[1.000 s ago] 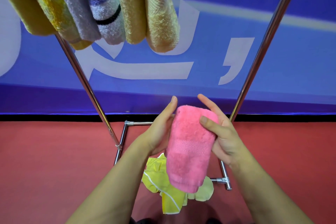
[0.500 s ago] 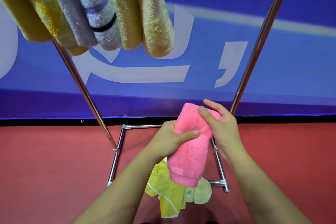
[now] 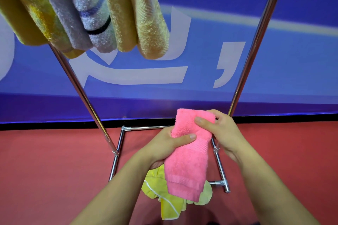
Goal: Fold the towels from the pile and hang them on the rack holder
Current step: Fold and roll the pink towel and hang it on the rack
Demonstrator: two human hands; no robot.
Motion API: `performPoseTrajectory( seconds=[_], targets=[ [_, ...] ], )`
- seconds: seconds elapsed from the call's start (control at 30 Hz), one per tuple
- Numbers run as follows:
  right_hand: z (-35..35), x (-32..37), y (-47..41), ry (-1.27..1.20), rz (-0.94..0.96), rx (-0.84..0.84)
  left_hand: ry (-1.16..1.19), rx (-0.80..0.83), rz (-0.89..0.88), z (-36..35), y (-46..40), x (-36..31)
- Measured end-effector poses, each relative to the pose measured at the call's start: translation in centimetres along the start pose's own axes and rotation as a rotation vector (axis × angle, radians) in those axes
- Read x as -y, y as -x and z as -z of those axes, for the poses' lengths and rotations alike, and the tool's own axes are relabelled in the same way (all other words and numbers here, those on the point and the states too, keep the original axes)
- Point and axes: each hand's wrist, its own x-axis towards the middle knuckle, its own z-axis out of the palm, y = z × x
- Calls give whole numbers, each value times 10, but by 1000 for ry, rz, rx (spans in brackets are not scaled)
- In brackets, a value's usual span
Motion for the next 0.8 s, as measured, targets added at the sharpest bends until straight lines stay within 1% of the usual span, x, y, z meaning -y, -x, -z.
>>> performPoseTrajectory(
  seconds=[0.1, 0.17, 0.27, 0.33, 0.5, 0.57, 0.63, 0.7, 0.8],
  targets=[
    [-6, 1, 1, -93, 38, -115, 57, 17, -13, -5, -1, 1],
    [-10, 0, 0, -137, 37, -192, 23, 44, -46, -9, -1, 3],
    [-10, 0, -3, -230, 26, -328, -59, 143, -99, -15, 0, 10],
    [-5, 2, -5, -257, 15, -384, -99, 163, -123, -18, -1, 12],
    [-3, 2, -5, -279, 6, -345, -181, 126, -114, -12, -5, 12],
    [-3, 0, -7, -304, 7, -322, -161, 105, -102, -12, -6, 10],
    [-4, 0, -7, -323, 16, -281, -115, 45, -113, -14, -8, 10],
    [-9, -2, -8, -303, 32, -246, -110, -49, -151, -14, -11, 13],
    [-14, -8, -11, -182, 70, -297, -134, -155, -189, -14, -17, 16]
  ],
)
